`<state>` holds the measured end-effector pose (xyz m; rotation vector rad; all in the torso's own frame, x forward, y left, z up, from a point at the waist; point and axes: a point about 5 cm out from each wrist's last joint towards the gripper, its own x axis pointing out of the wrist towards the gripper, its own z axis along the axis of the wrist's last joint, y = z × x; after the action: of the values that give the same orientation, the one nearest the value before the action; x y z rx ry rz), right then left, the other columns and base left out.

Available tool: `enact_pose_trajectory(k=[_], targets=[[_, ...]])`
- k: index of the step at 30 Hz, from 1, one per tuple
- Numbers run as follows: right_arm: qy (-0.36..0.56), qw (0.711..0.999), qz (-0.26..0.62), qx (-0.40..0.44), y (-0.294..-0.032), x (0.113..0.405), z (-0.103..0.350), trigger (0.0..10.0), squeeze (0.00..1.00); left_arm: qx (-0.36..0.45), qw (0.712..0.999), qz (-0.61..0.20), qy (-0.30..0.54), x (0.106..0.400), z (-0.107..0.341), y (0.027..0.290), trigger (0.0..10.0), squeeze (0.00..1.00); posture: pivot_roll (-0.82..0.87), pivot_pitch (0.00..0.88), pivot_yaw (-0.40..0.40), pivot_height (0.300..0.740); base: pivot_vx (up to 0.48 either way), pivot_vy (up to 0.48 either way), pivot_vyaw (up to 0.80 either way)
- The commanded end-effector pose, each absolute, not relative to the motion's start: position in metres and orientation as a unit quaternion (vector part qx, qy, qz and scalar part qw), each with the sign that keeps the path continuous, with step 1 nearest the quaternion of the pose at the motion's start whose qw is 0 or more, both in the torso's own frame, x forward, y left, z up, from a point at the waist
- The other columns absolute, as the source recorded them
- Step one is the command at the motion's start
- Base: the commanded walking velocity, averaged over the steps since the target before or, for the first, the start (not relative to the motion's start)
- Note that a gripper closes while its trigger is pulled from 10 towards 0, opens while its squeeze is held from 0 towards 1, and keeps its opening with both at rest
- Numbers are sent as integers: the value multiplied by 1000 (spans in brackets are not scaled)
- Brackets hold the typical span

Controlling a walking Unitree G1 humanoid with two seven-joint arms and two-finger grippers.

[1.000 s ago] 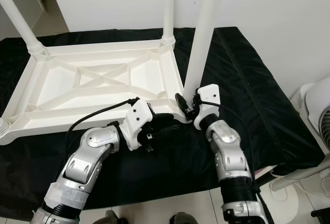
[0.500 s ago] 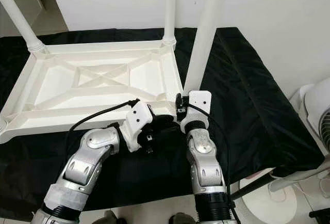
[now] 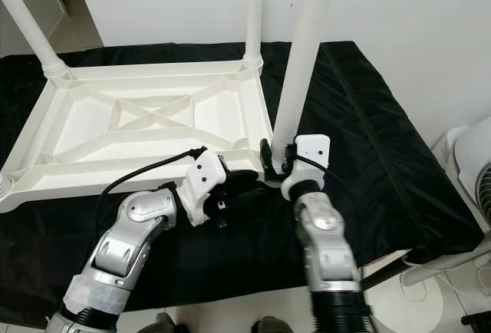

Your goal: Building children table

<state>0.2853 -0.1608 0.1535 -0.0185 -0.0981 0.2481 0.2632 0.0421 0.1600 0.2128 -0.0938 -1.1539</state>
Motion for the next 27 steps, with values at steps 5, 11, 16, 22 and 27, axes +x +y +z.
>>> enact_pose_trajectory(k=[5,11,16,22,27], targets=[[-43,970,233,-57,-174,283,151,10000,0,104,852,-512,-44,268,161,51,10000,0,-141,29,34,740,0,0,0],[-32,957,278,-78,-178,291,150,10000,0,103,841,-529,-46,266,163,52,10000,0,-142,29,43,740,0,0,0],[-16,936,339,-96,-172,308,146,10000,0,103,832,-543,-43,263,164,51,10000,0,-135,35,50,740,0,0,0],[-8,932,346,-110,-170,324,142,9529,0,105,834,-540,-44,264,165,51,10000,0,-125,37,47,740,0,0,0],[-2,929,353,-112,-170,330,140,0,0,110,833,-540,-45,261,163,49,10000,0,-121,36,46,740,0,0,0]])
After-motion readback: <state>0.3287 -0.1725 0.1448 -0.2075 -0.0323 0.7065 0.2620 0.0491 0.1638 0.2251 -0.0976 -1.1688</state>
